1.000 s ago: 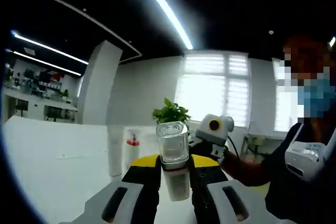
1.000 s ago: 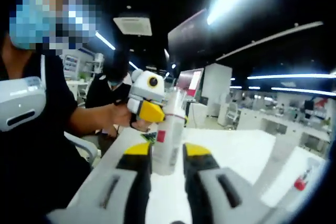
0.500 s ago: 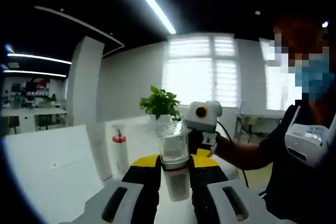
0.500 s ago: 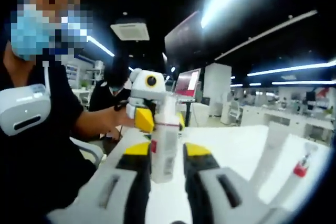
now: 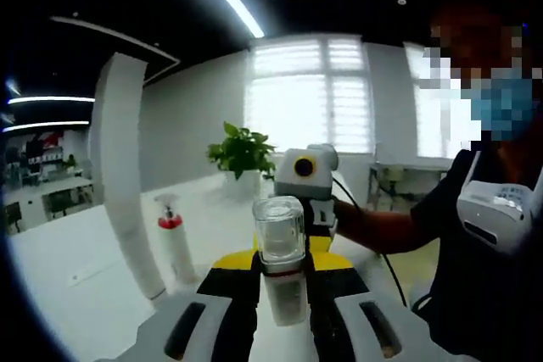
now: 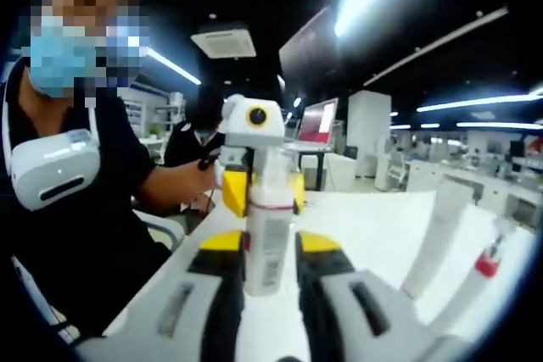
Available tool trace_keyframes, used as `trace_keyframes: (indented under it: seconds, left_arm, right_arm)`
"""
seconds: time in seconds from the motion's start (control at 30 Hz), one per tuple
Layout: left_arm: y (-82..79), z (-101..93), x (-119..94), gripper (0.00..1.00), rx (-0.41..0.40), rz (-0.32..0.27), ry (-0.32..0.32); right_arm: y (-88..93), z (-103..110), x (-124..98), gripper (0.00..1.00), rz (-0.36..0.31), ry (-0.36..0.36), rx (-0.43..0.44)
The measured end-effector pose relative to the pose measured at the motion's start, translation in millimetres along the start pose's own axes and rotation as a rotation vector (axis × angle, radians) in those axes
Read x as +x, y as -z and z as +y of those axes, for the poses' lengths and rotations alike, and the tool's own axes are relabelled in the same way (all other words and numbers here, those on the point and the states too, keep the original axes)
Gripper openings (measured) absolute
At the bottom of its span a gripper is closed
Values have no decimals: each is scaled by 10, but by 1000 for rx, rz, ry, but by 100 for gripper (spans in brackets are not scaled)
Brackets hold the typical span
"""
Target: Arrange the skincare products in the storage area until every visible bottle or jar stands upright without overlapping.
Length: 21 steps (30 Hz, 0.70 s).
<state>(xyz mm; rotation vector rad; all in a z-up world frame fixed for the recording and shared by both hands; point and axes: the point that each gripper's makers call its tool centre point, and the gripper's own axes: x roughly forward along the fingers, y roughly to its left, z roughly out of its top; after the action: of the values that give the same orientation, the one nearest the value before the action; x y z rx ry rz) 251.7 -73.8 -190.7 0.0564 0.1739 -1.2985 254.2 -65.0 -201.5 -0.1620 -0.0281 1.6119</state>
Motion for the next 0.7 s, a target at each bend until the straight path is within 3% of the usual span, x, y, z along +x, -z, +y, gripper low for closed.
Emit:
trace_keyframes:
  seconds: [0.27,0.7]
  left_arm:
    - [24,11,168,20,30,43,27]
    - [45,288,439,20,-30,20,20]
  right_arm:
    - [81,-39,-90,19,10,-29,0]
    - [215,-336,-301,18,-45,77,30]
